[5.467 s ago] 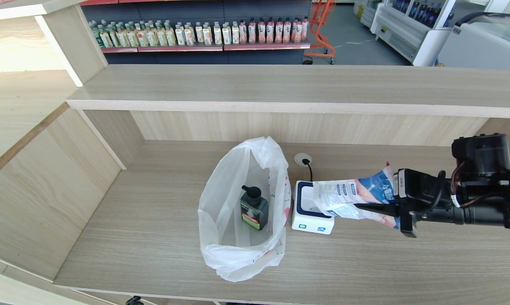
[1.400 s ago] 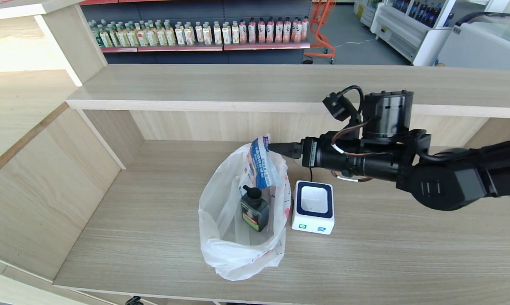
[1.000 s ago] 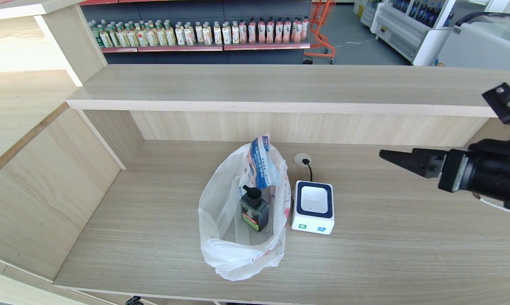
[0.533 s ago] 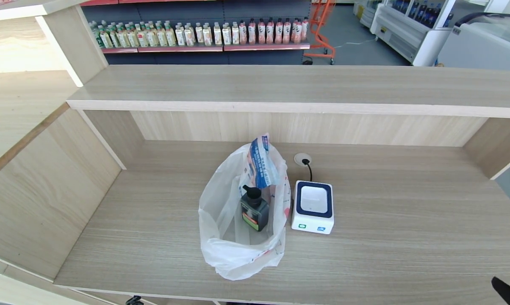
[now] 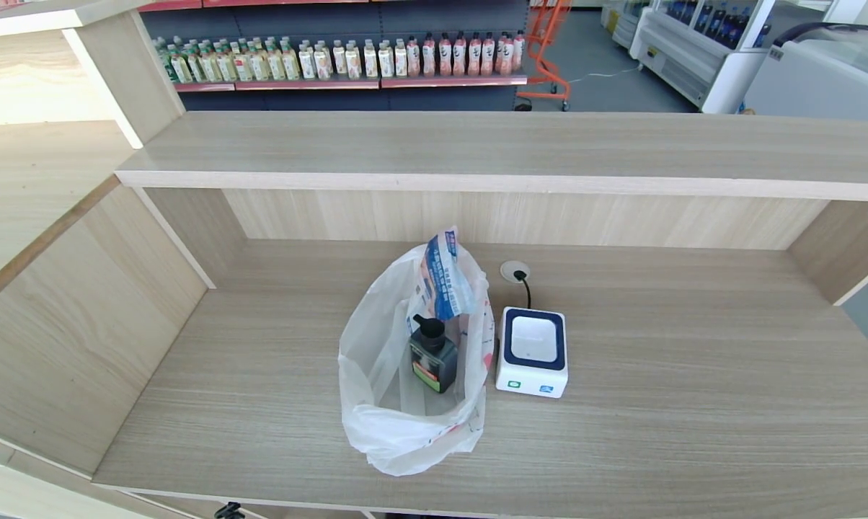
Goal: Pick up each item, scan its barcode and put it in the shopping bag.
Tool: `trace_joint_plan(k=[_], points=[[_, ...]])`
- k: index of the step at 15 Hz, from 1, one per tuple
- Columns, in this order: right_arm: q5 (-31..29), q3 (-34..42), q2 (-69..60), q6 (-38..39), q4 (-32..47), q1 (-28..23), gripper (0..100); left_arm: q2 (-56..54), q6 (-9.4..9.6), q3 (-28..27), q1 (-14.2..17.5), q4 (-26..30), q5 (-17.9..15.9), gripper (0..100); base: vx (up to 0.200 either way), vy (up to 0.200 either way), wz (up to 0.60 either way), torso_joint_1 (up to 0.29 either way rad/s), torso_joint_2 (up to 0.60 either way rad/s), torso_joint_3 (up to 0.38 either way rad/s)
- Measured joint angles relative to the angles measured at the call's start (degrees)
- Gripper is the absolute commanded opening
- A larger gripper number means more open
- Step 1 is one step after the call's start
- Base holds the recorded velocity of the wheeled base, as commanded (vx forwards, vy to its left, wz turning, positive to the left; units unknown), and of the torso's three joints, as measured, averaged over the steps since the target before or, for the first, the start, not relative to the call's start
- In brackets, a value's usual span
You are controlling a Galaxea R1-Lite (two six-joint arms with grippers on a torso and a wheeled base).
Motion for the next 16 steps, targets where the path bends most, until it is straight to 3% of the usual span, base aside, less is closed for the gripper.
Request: trace_joint_plan(k=[1, 13, 16], points=[[0.0, 0.0, -0.57, 0.06, -0.04, 0.0, 0, 0.0, 0.0, 0.0, 0.0, 0.0, 0.0, 100, 0.0, 0.0, 0.0, 0.0, 0.0, 0.0], [0.02, 0.07, -1.43, 0.28, -0.02, 0.0, 0, 0.0, 0.09, 0.0, 0.0, -0.02, 0.0, 100, 0.0, 0.0, 0.0, 0.0, 0.0, 0.0], [0.02, 0.07, -1.43, 0.34, 0.0, 0.0, 0, 0.0, 0.0, 0.0, 0.0, -0.02, 0.0, 100, 0.0, -0.2, 0.0, 0.002, 0.0, 0.001]])
